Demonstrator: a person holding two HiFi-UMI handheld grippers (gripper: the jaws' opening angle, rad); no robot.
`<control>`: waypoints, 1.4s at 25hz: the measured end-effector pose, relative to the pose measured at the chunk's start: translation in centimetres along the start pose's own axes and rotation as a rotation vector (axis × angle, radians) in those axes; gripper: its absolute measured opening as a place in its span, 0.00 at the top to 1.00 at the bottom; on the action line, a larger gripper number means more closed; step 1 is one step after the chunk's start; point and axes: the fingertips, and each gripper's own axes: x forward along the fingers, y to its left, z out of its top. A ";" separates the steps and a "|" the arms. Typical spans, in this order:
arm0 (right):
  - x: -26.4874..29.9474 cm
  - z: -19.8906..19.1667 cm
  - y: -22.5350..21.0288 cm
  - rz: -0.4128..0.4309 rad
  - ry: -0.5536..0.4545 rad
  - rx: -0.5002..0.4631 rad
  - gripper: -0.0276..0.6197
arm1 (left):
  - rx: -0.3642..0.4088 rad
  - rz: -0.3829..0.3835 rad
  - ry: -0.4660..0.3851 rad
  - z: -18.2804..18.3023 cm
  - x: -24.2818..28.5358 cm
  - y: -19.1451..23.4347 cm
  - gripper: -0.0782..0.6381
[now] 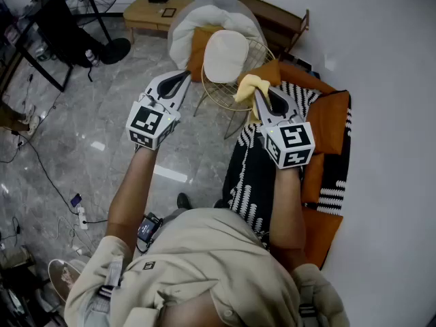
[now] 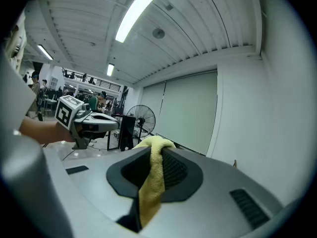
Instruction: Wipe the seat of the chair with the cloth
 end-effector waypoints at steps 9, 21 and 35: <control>0.1 0.5 0.8 -0.004 -0.008 -0.002 0.87 | 0.002 -0.003 -0.007 -0.2 -0.7 0.4 0.88; 0.4 1.1 2.0 -0.021 -0.031 0.053 0.86 | -0.006 -0.025 -0.030 -0.3 -1.5 1.4 0.88; 3.3 1.1 3.7 -0.071 -0.008 0.063 0.86 | -0.031 -0.064 -0.031 -2.8 -1.5 4.9 0.88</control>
